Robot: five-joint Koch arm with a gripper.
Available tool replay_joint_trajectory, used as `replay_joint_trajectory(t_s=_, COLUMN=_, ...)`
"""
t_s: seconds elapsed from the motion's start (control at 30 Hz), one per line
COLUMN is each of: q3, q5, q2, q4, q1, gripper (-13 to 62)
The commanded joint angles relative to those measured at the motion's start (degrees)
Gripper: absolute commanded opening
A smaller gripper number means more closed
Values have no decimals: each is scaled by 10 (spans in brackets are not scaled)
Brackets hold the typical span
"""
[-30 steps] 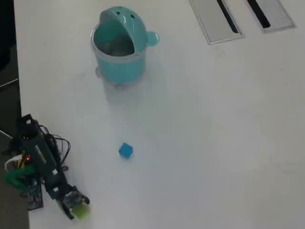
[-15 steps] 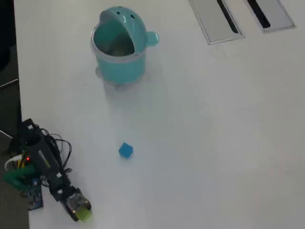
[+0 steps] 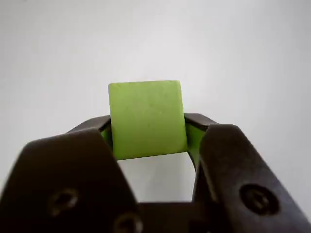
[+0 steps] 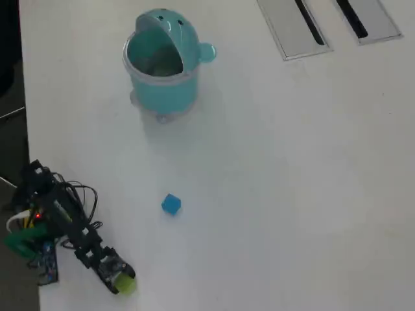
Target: Grasp RGB lego blocks and put them in the bin one by one.
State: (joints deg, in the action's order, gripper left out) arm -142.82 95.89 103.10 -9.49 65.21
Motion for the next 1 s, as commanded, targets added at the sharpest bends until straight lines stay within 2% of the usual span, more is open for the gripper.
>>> replay_joint_trajectory(t_s=0.0, q3=20, q5=-17, q2=27, q4=32, q1=-19, gripper=125)
replay_joint_trajectory(t_s=0.97, q3=-34, q5=-138, q2=272, q4=48, q1=-293, gripper=126)
